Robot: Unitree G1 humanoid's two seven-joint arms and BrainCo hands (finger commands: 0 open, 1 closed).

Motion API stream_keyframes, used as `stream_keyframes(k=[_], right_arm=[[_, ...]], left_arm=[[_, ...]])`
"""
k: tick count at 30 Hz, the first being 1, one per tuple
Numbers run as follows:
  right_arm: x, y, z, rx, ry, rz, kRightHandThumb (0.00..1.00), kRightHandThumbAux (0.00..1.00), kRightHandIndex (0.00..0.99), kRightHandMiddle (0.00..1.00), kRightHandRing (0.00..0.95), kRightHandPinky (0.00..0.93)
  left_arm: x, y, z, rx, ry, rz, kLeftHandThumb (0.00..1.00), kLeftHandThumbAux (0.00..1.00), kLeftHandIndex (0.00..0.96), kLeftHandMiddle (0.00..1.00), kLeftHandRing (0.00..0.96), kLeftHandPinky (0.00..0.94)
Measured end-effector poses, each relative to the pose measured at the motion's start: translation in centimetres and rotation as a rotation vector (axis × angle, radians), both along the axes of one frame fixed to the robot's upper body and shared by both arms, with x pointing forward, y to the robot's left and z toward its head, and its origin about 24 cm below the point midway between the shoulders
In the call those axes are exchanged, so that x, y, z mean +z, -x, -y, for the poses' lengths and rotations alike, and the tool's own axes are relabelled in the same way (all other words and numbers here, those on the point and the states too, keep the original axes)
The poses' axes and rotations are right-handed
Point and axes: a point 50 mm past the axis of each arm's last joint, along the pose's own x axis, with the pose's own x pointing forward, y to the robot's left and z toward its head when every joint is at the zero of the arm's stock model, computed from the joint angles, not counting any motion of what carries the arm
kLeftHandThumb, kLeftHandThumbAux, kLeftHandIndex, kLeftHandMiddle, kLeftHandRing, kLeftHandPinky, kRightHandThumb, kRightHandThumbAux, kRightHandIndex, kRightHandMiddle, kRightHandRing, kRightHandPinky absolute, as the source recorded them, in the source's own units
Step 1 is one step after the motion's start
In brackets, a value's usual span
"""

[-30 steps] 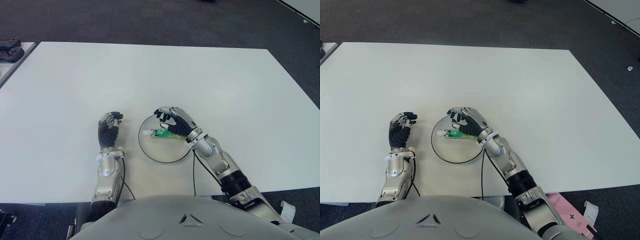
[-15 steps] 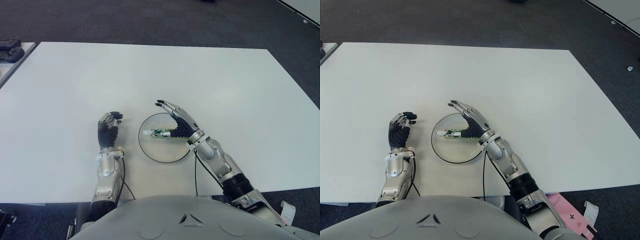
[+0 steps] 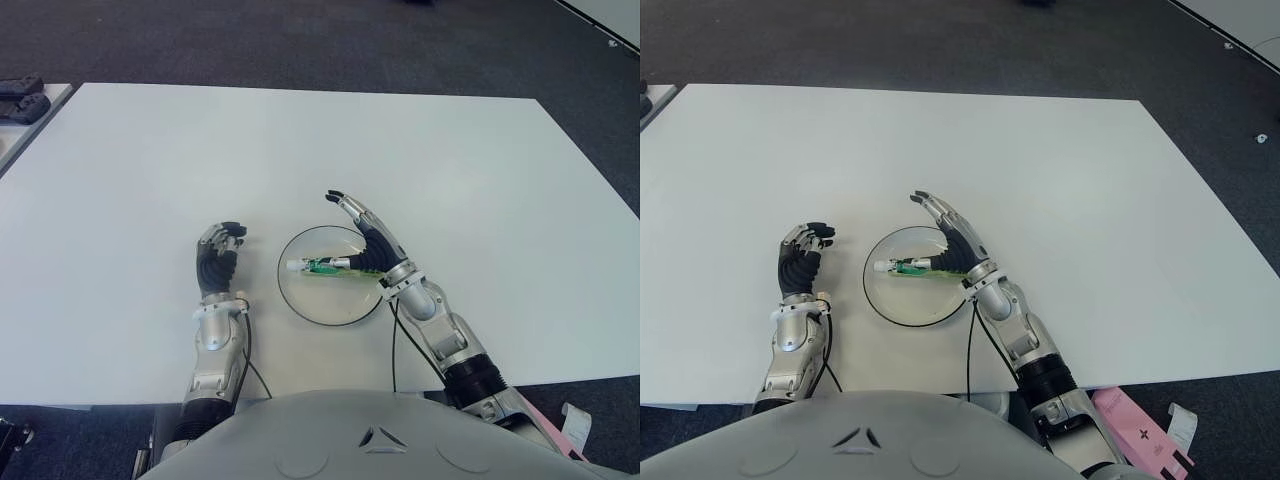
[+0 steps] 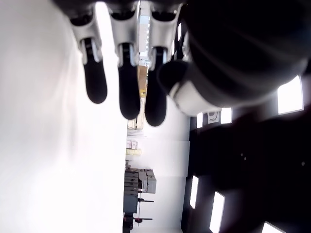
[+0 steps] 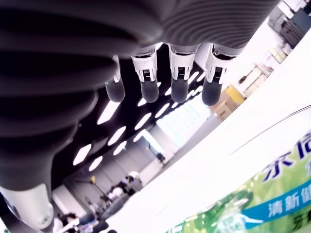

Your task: Put the toothpaste on the table into the plate.

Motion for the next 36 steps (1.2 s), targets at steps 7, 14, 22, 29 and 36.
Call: stream_keyframes(k=[7, 14, 22, 29, 36], right_arm=[[-0.1, -0.2, 0.8, -0.049, -0.064, -0.032, 0.002, 0.709, 0.057, 0.085, 0.083, 0.102], [0.0, -0.3, 1.0, -0.087, -0.219, -0.092, 0.0, 0.658, 0.07, 0.096, 0.079, 0.082], [0.0, 0.5, 1.1, -0.152, -0.347, -0.098, 0.0, 0.702, 0.115, 0.164, 0.154, 0.187], [-0.2, 1.2, 1.6, -0.259, -0.46, -0.041, 0.057, 0.771, 0.162, 0.227, 0.214, 0.246], [-1.0, 1.5, 1.9, -0.365, -0.548, -0.01, 0.157, 0.765, 0.231, 0.272, 0.24, 0.227]], left_arm=[[0.0, -0.1, 0.0, -0.001, 0.001, -0.008, 0.713, 0.722, 0.422, 0.446, 0.394, 0.353], [-0.1, 0.0, 0.0, -0.001, 0.001, -0.024, 0.713, 0.722, 0.422, 0.444, 0.392, 0.353], [0.0, -0.1, 0.0, -0.002, 0.001, -0.024, 0.714, 0.722, 0.422, 0.45, 0.4, 0.36], [0.0, -0.1, 0.0, -0.001, 0.0, -0.024, 0.712, 0.722, 0.422, 0.451, 0.403, 0.367], [0.1, -0.1, 0.0, -0.001, 0.0, -0.023, 0.712, 0.722, 0.422, 0.45, 0.402, 0.365]])
